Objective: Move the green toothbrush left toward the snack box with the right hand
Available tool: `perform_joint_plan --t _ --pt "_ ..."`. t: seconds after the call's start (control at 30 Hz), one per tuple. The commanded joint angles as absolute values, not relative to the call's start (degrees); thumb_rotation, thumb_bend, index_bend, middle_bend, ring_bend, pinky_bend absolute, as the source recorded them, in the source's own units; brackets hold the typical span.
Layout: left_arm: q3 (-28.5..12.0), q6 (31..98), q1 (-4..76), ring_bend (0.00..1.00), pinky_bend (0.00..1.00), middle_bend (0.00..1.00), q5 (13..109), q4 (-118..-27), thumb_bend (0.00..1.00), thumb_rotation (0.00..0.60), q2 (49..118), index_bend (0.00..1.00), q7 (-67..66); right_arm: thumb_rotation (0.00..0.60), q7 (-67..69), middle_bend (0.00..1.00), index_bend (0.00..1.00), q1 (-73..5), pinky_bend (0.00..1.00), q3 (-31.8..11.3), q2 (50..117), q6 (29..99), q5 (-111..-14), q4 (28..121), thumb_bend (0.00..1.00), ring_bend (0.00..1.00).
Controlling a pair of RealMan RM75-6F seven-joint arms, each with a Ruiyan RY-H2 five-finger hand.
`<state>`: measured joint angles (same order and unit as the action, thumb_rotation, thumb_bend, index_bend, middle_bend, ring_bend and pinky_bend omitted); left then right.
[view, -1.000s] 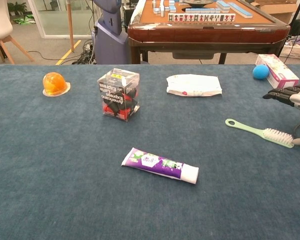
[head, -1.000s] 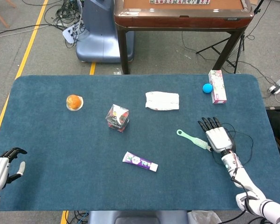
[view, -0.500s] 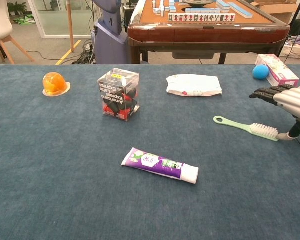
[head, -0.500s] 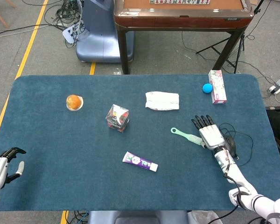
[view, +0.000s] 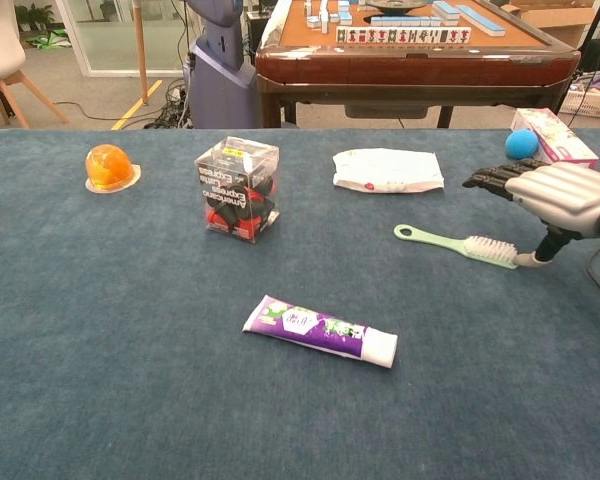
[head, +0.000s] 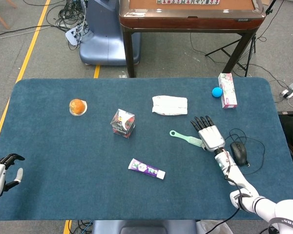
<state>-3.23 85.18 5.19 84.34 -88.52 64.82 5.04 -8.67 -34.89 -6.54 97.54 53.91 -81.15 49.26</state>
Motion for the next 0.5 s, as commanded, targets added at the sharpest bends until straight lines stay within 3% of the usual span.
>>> perform_joint_plan --t 0.03,0.5 --pt "-3.31 85.21 5.12 0.41 0.63 0.35 84.15 -88.57 0.44 0.6 64.75 0.39 4.87 0.6 -8.8 0.0 0.01 -35.78 0.0 -6.85 98.4 53.46 -81.08 48.42 0.0 0.0" --pt "-4.07 85.43 4.67 0.41 0.63 0.35 82.58 -88.74 0.44 0.6 64.2 0.39 4.5 0.6 -8.17 0.0 0.01 -41.14 0.0 -8.29 104.48 51.5 -81.16 41.32 0.0 0.0"
